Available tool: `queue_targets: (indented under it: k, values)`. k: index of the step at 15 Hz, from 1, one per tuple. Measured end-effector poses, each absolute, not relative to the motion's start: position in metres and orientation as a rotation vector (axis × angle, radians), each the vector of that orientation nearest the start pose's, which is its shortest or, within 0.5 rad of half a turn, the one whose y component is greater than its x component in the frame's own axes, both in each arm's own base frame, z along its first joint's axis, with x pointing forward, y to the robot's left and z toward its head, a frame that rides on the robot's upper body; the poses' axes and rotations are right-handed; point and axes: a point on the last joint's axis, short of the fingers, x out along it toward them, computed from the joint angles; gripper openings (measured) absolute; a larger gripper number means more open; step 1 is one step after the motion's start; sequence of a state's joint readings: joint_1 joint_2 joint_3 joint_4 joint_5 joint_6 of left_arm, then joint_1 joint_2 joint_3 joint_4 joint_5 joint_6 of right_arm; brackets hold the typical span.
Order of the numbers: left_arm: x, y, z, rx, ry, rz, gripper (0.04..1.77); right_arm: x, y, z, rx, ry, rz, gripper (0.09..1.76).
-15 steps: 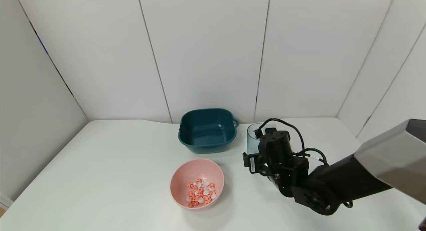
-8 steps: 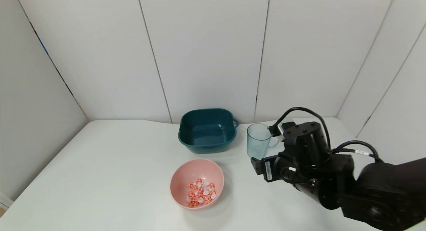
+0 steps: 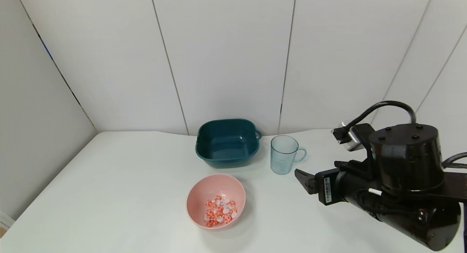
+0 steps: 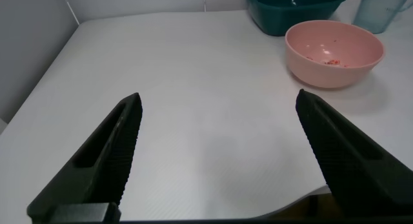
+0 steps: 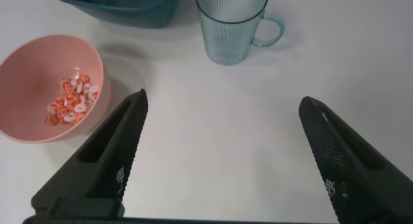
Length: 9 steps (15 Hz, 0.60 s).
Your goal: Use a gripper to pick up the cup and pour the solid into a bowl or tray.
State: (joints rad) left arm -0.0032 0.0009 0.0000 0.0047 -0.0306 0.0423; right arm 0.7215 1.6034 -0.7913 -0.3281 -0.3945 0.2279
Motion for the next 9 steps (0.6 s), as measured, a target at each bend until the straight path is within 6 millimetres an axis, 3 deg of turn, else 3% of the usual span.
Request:
queue_targets:
  k: [9]
  values:
    - [-0.023, -0.001, 0.075, 0.042, 0.004, -0.034, 1.72, 0.161, 0.136, 0.173, -0.162, 0.44, 0.319, 1.7]
